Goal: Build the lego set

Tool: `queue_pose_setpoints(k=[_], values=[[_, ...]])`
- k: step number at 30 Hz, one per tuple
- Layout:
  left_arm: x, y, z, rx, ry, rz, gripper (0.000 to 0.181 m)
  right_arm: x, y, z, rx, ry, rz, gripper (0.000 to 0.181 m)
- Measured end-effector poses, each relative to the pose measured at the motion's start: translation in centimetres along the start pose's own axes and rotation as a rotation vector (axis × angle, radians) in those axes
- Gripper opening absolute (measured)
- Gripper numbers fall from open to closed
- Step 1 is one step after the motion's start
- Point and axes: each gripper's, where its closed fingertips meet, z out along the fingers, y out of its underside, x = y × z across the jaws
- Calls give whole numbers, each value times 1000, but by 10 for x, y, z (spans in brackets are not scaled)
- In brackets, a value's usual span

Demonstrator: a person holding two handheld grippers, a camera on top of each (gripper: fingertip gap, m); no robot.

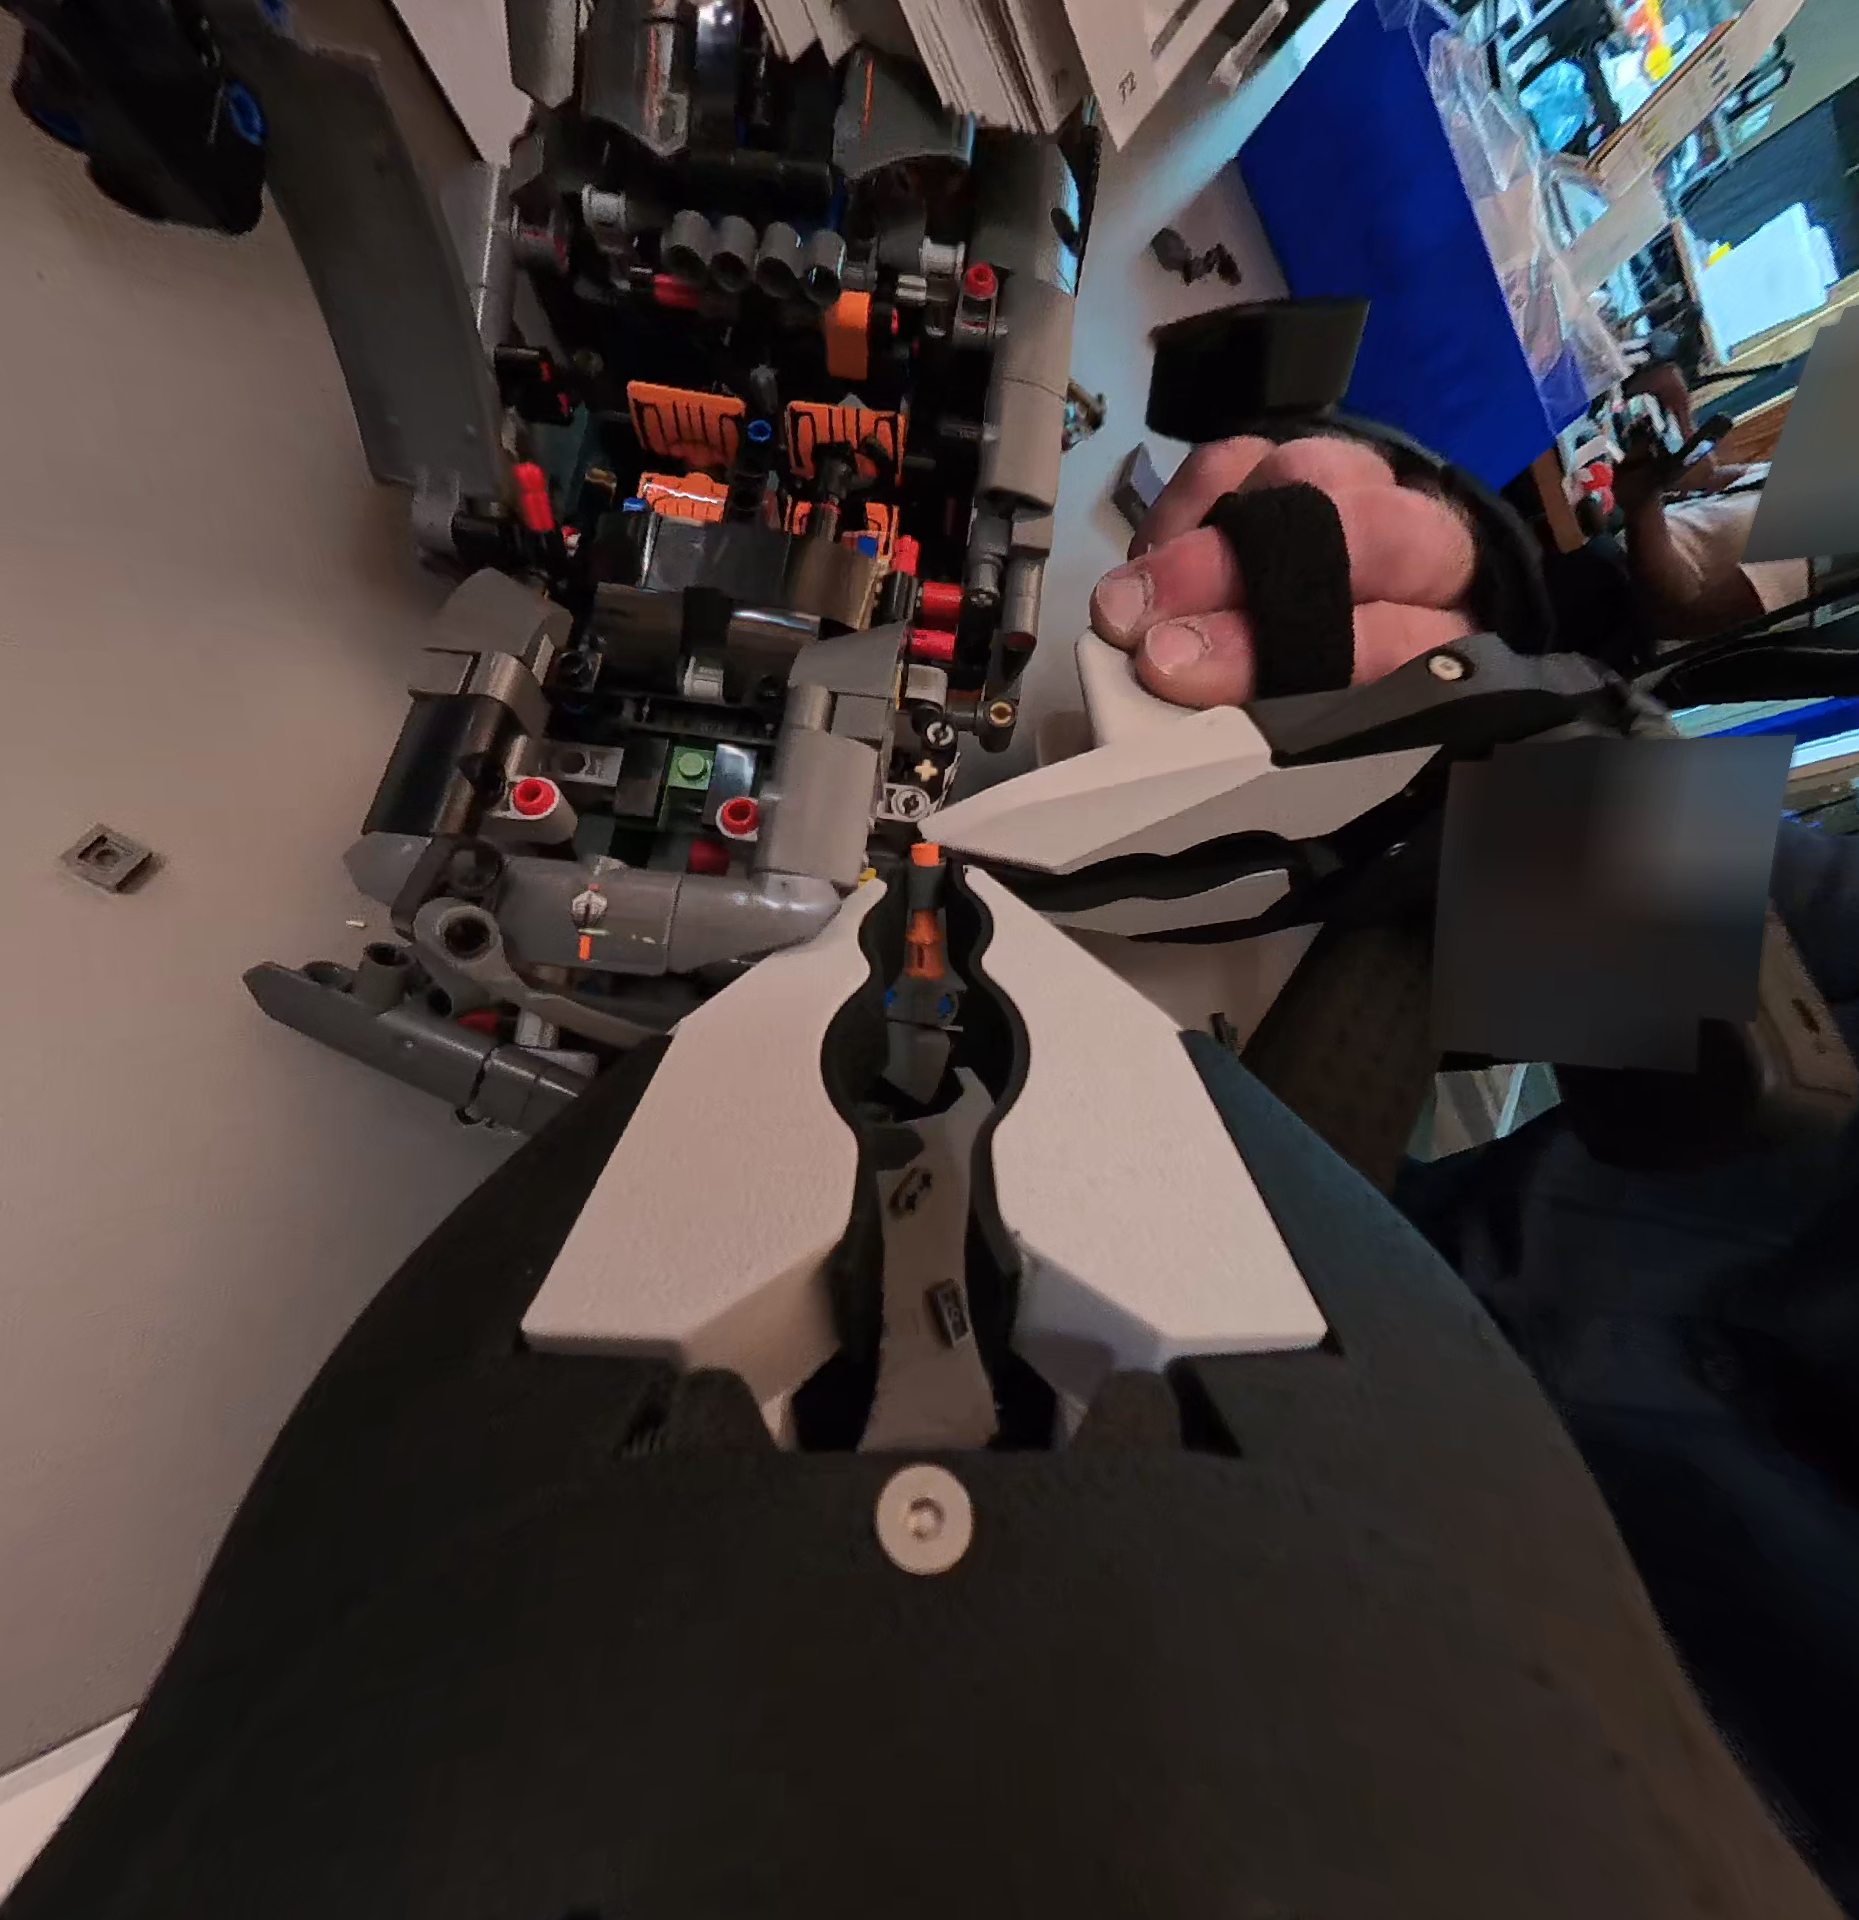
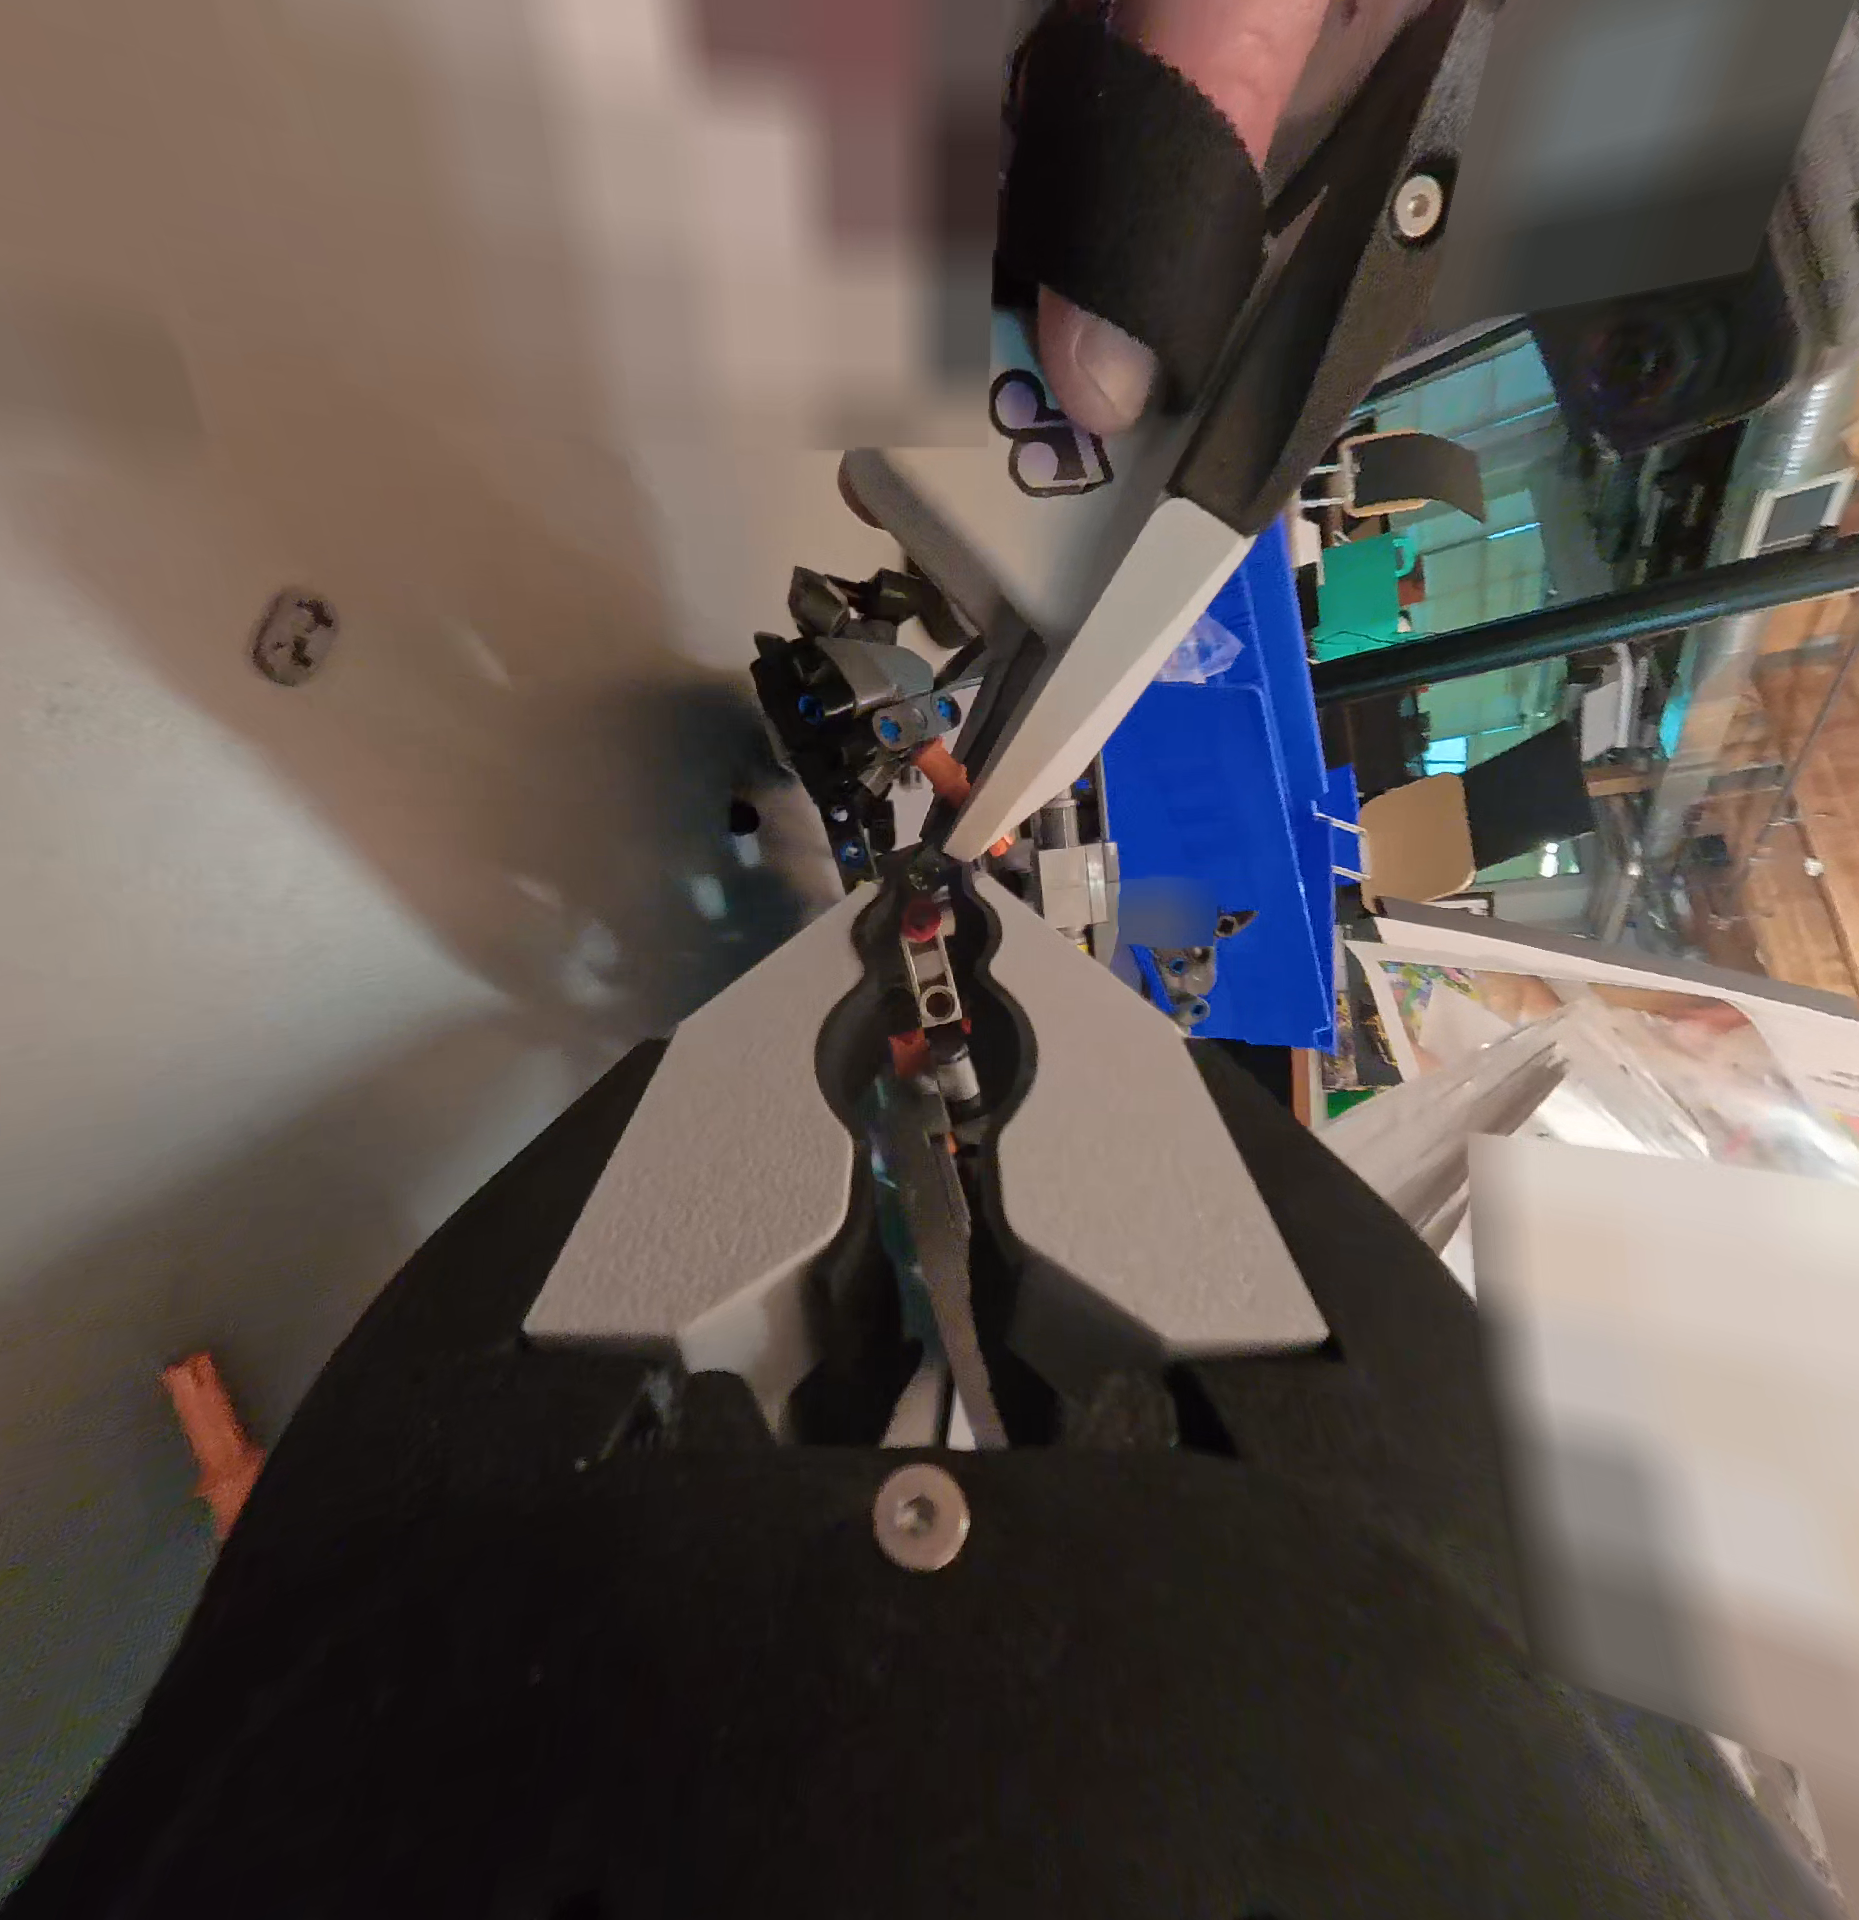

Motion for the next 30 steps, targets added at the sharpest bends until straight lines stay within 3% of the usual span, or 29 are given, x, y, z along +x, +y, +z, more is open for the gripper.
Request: queue_pose_setpoints(k=[5, 14, 23, 27, 30], values=[[-1, 8, 8, -31, -52, 55, 4, -18, 7, -1, -29, -110, -28, 23], [-4, 32, 11, -58, -159, 201, 4, -56, 3, -27, 50, -410, 46, 9], [9, 67, 36, -157, -238, 480, 6, -11, 9, -51, 176, -308, 330, 7], [6, 72, 44, -171, -281, 570, 19, -15, 18, -48, 159, -304, 347, 6], [7, 70, 39, -152, -315, 613, 42, -12, 22, -46, 147, -288, 361, 8]])
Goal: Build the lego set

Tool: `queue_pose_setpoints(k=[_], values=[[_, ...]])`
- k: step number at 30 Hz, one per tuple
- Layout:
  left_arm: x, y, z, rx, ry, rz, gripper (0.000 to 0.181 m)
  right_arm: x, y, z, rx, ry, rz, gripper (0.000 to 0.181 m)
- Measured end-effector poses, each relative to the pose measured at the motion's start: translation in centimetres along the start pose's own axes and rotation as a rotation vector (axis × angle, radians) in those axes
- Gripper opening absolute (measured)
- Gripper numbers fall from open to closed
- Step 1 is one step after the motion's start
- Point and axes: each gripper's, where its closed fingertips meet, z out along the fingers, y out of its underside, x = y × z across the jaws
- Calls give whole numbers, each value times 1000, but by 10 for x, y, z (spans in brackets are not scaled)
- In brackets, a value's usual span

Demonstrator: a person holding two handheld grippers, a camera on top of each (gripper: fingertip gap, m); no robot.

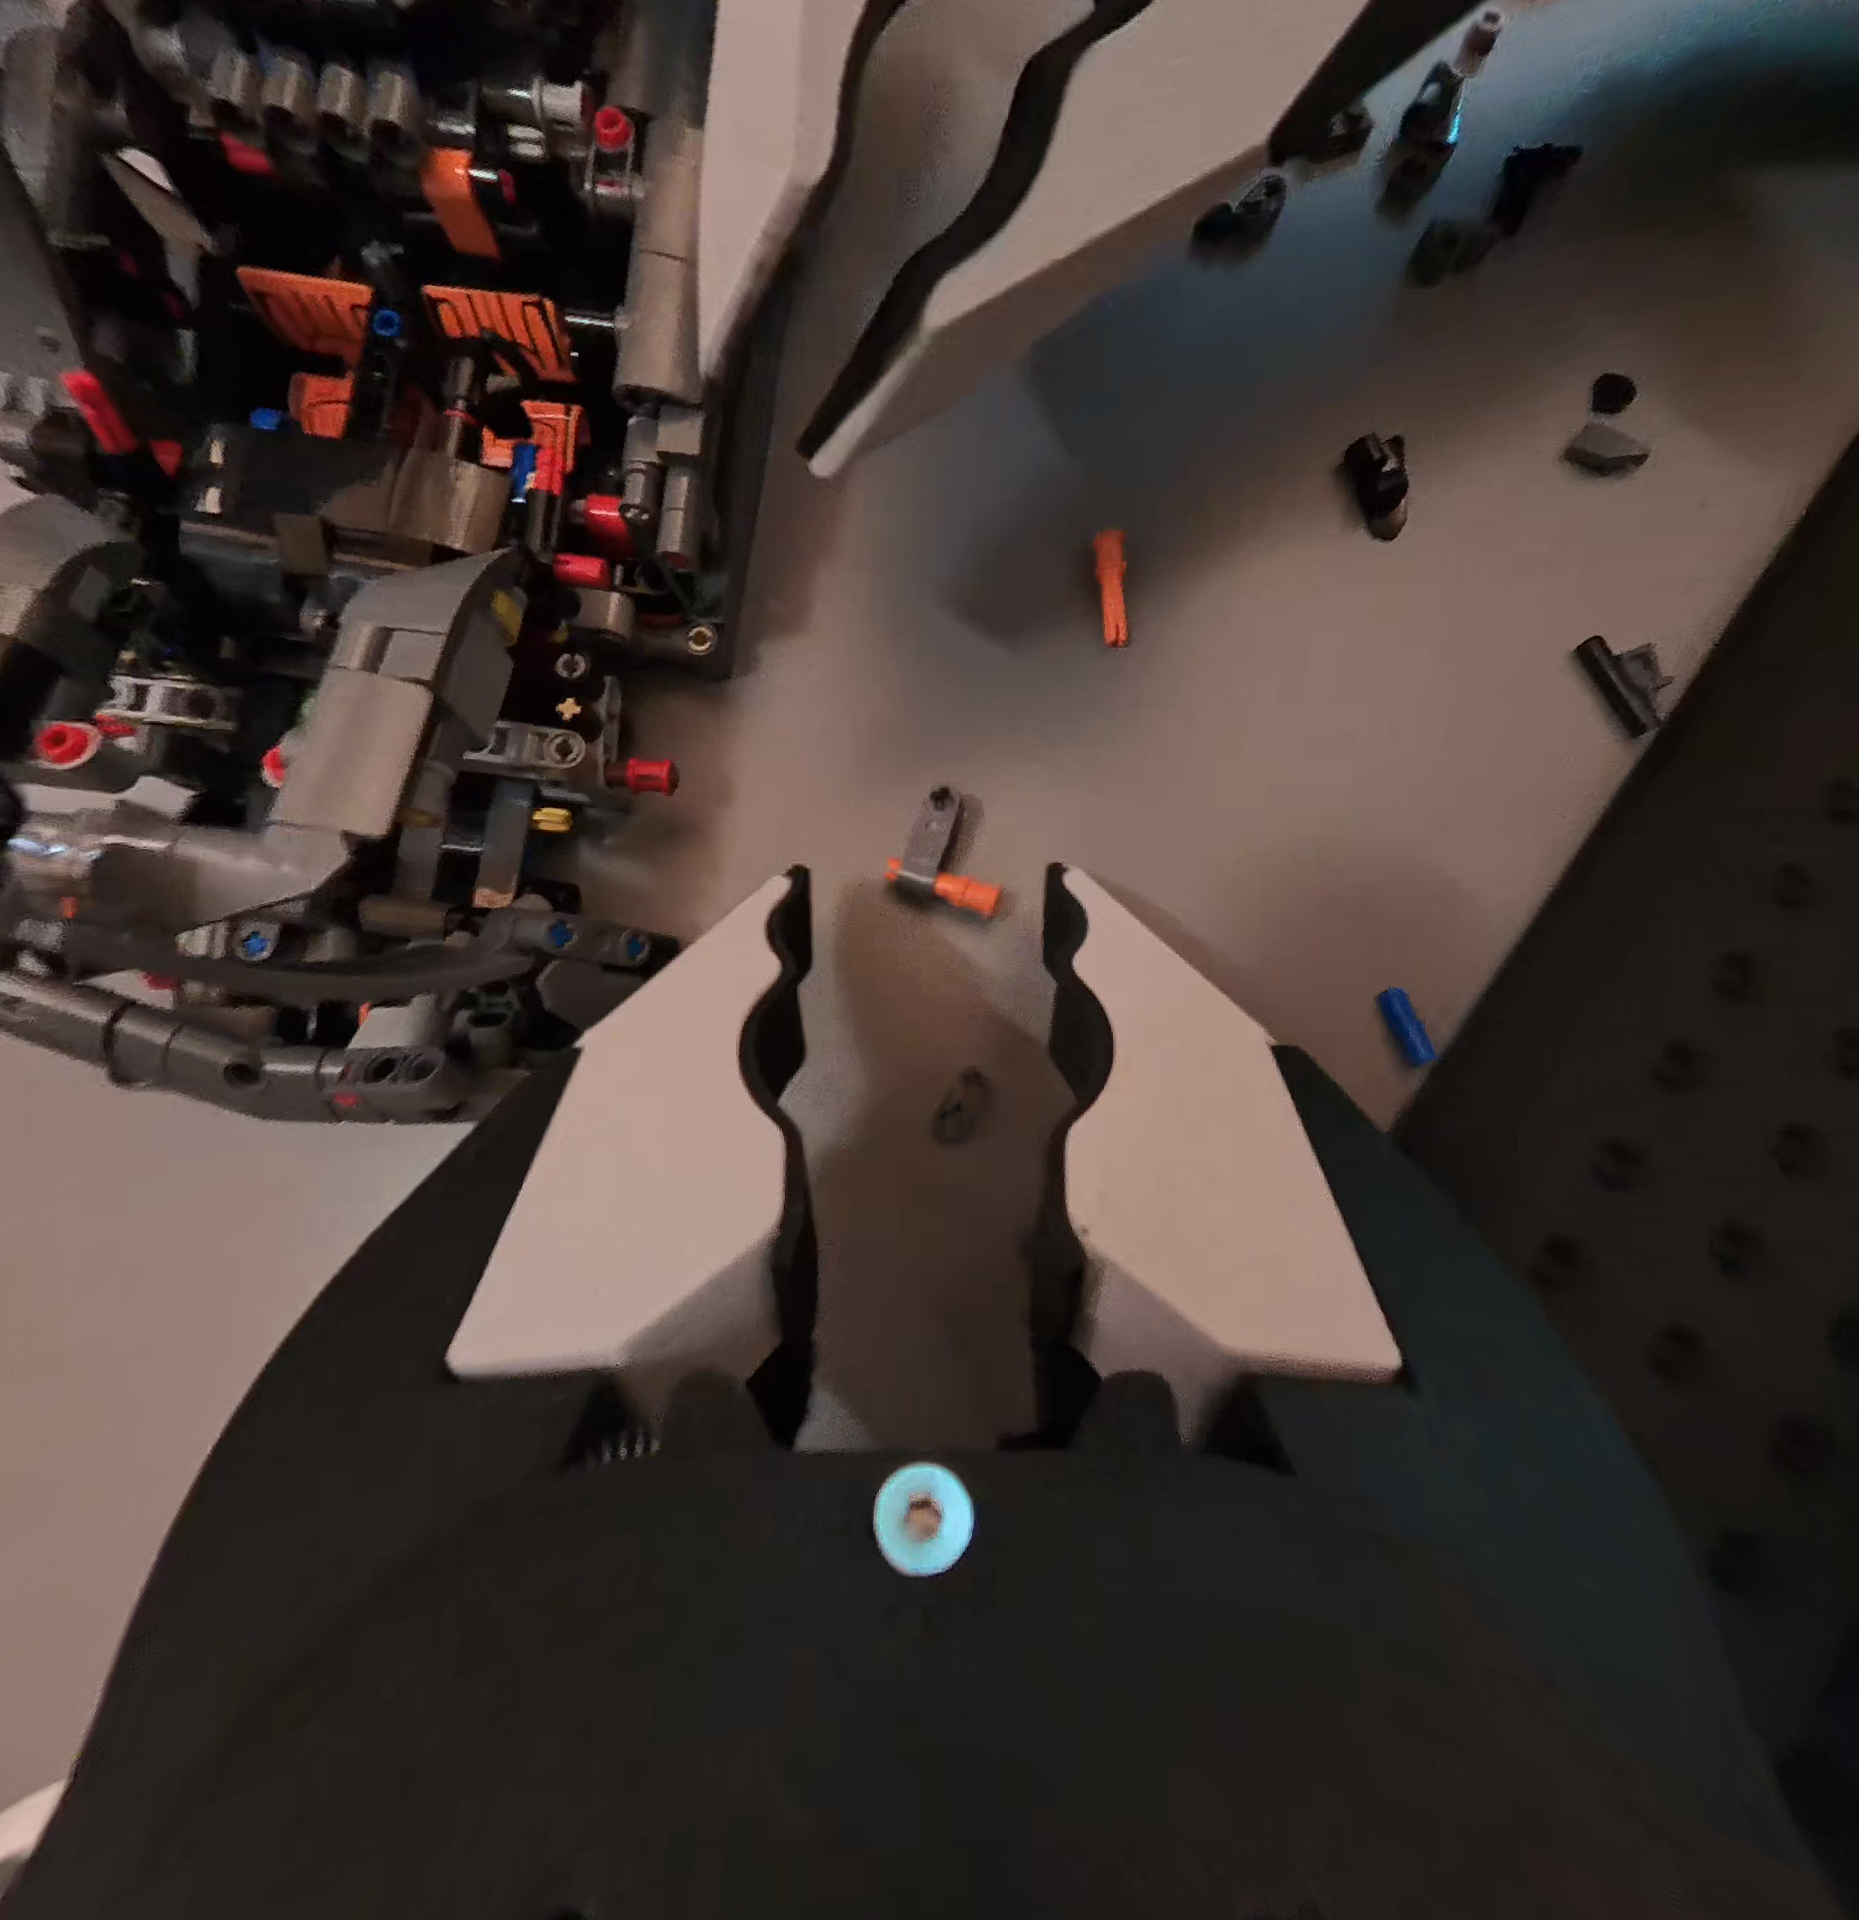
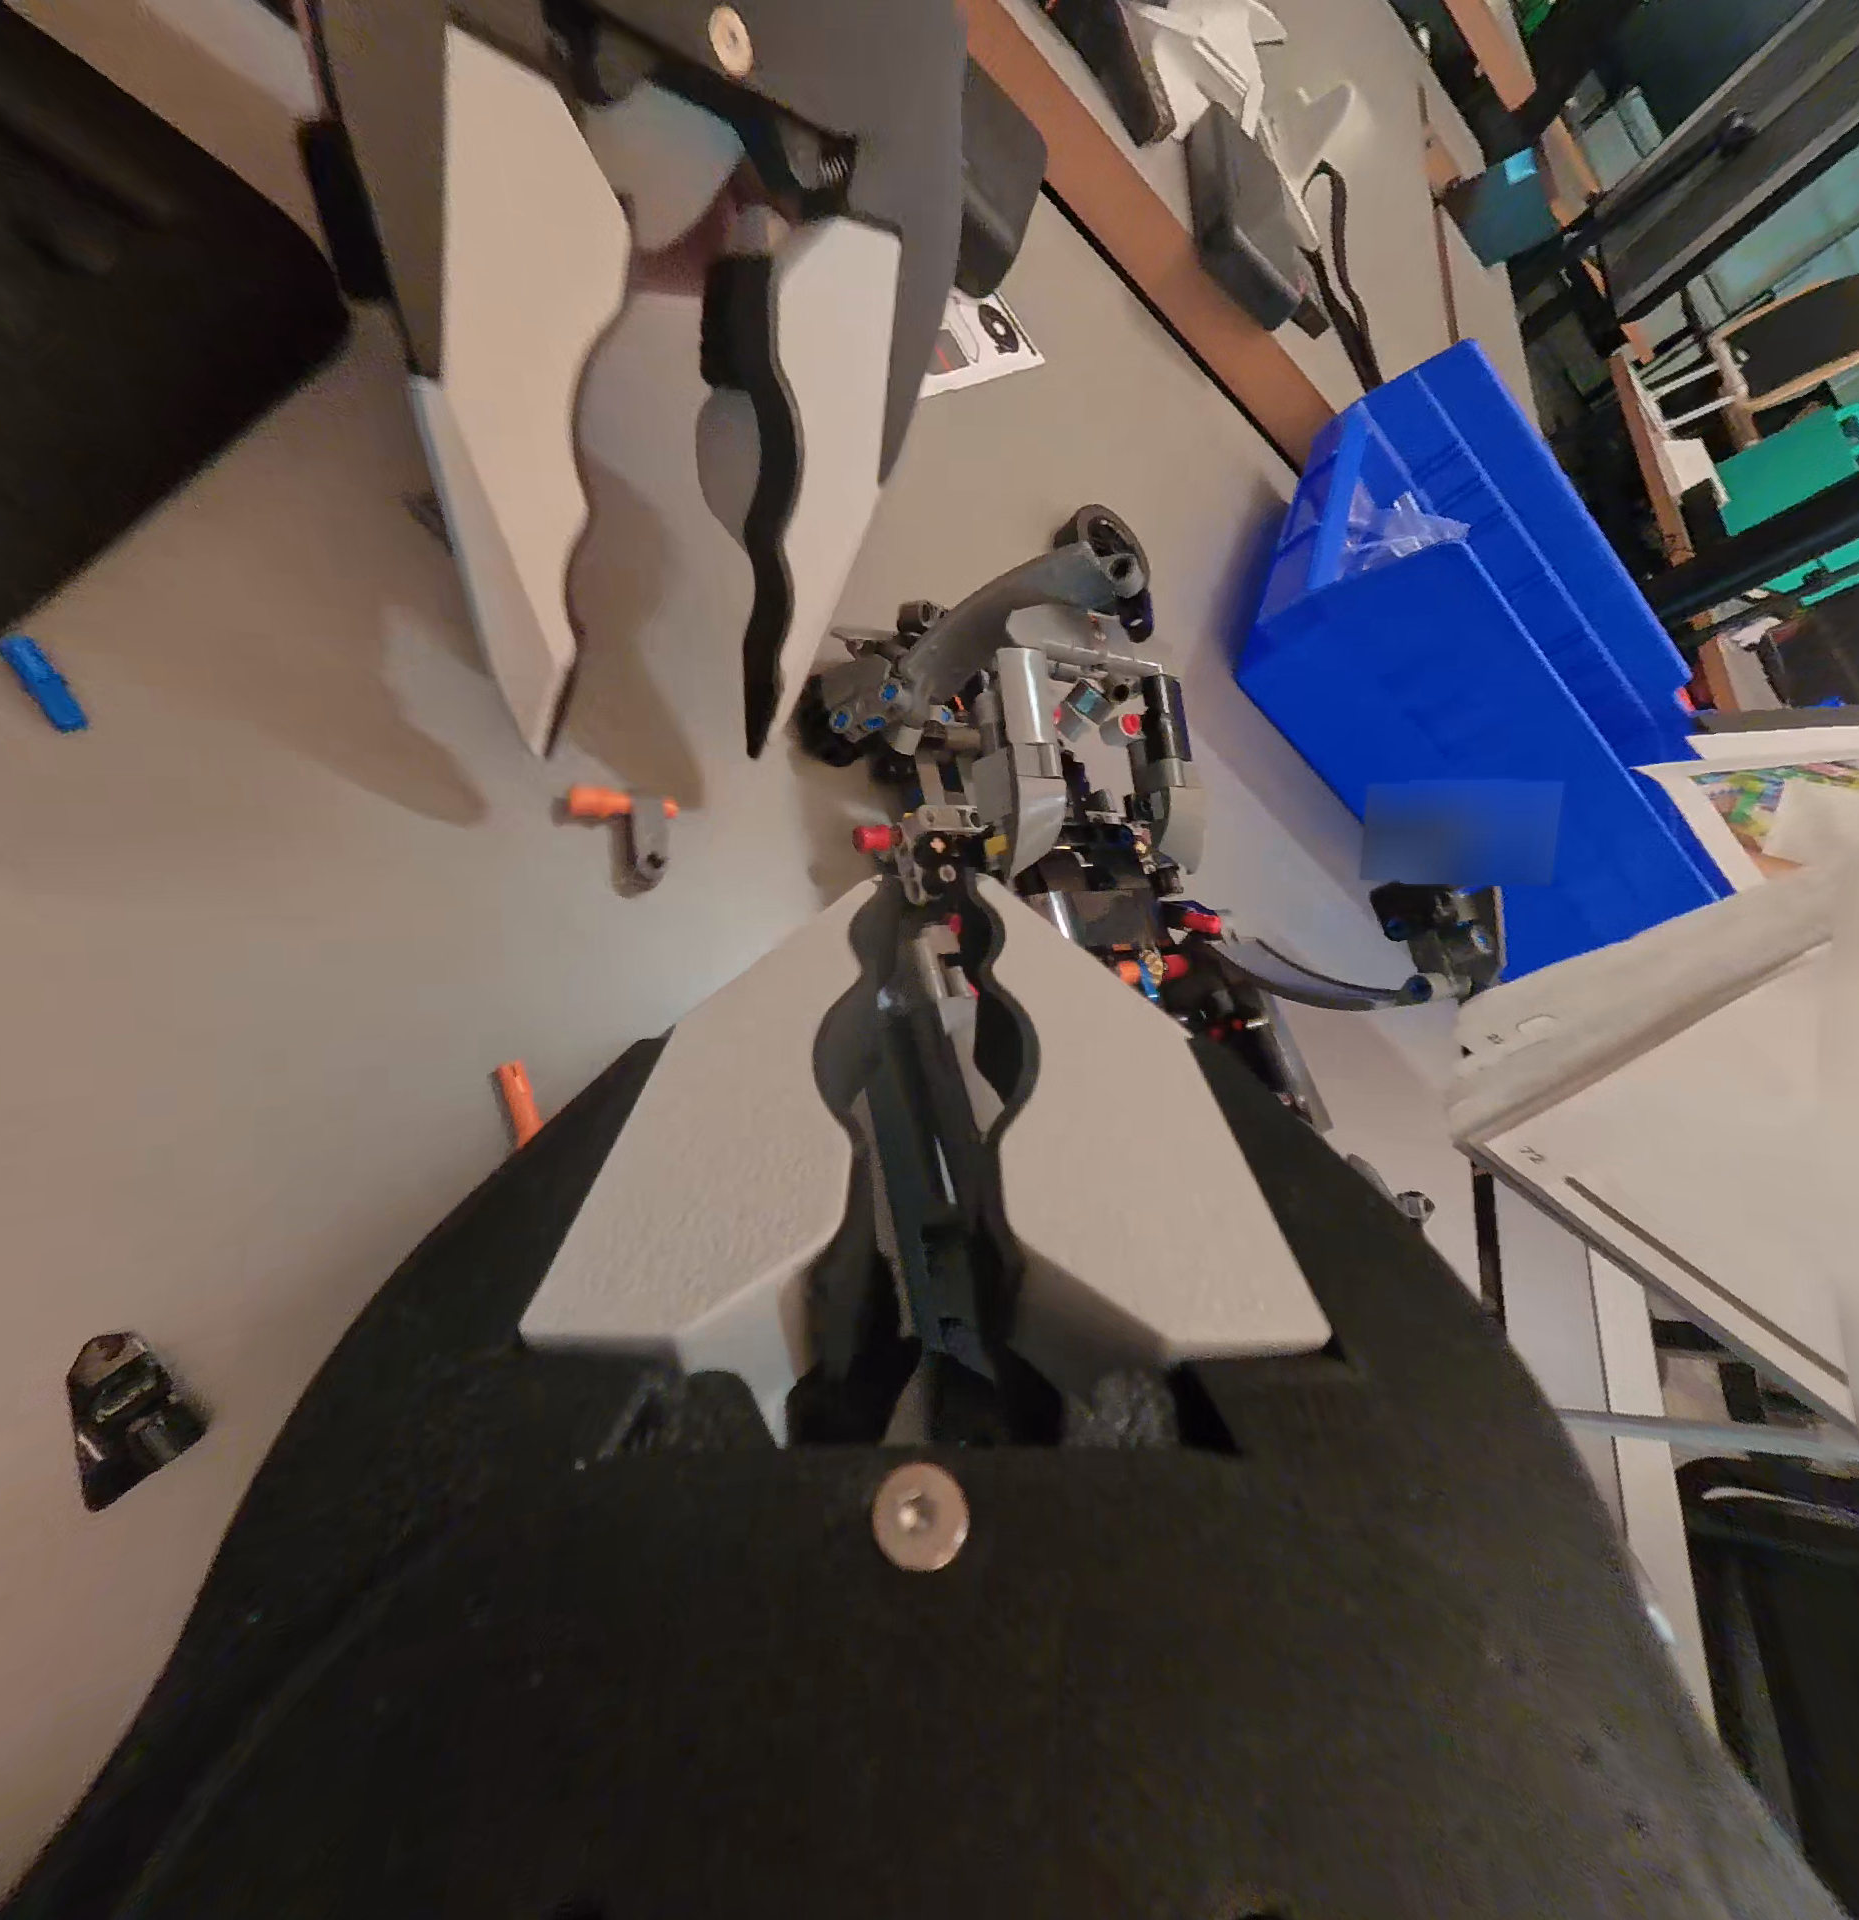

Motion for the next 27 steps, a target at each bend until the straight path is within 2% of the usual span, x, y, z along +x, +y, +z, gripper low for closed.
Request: queue_pose_setpoints(k=[2, 5, 7, 9, 11, 14, 20, 25, 27], values=[[0, -4, -13, 45, -11, 34, 44, 4, 0, -4, 5, 7, 8, 8], [-5, -23, -49, 191, -21, 91, 38, 14, 4, -13, -7, 11, 26, 10], [-28, -28, -73, 250, -89, 68, 40, 14, 5, -22, -15, -44, 65, 10], [-56, -22, -85, 262, -136, 22, 50, 10, 10, -30, -55, -115, 95, 10], [-81, -7, -79, 219, -140, -36, 65, 10, 15, -36, -78, -144, 114, 11], [-103, 5, -59, 205, -93, -93, 67, 11, 17, -39, -62, -150, 136, 9], [-108, 4, -37, 227, 24, -73, 74, 9, 25, -33, -85, -159, 139, 12], [-100, -4, -34, 251, 40, -21, 61, 12, 34, -28, -100, -142, 157, 15], [-90, -5, -31, 252, 87, -19, 54, 11, 37, -27, -104, -147, 156, 15]])
